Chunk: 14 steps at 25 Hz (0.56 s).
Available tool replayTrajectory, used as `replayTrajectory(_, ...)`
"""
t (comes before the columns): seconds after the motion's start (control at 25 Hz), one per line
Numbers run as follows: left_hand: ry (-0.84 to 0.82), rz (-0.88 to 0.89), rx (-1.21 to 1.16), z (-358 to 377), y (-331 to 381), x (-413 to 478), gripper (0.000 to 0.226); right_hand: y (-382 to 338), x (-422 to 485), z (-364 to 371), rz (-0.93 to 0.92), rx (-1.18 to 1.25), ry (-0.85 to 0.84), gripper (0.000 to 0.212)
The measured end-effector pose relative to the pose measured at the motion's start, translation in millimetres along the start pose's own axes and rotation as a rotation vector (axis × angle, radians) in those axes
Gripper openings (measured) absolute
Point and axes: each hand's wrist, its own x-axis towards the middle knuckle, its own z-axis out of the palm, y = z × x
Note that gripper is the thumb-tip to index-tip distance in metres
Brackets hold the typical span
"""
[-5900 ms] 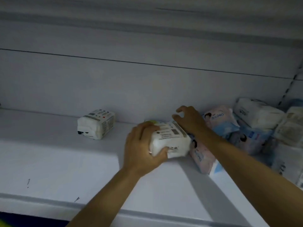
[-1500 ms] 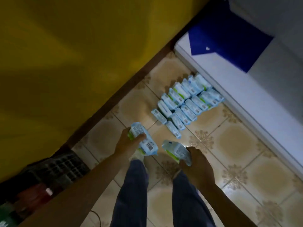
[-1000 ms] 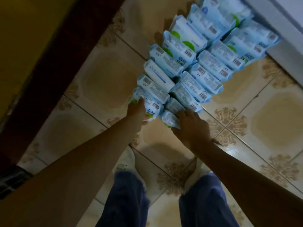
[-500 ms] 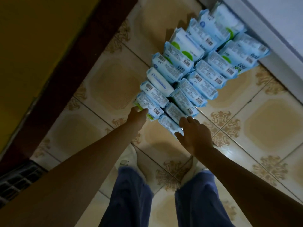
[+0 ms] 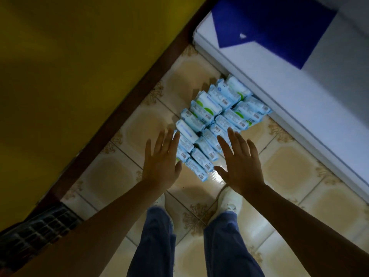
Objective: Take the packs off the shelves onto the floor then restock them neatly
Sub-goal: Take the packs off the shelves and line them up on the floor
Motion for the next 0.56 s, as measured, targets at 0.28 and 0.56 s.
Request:
replayTrajectory(0.28, 0.570, 0.126, 0.254, -196, 66, -31, 0.097, 18, -11, -206, -0.120, -0.125, 0.421, 0.087)
replayTrajectory(0.56, 0.839, 0.208, 0.129, -411, 124, -68, 0.095, 31, -57, -427, 0.013, -0.139, 0.711, 0.087)
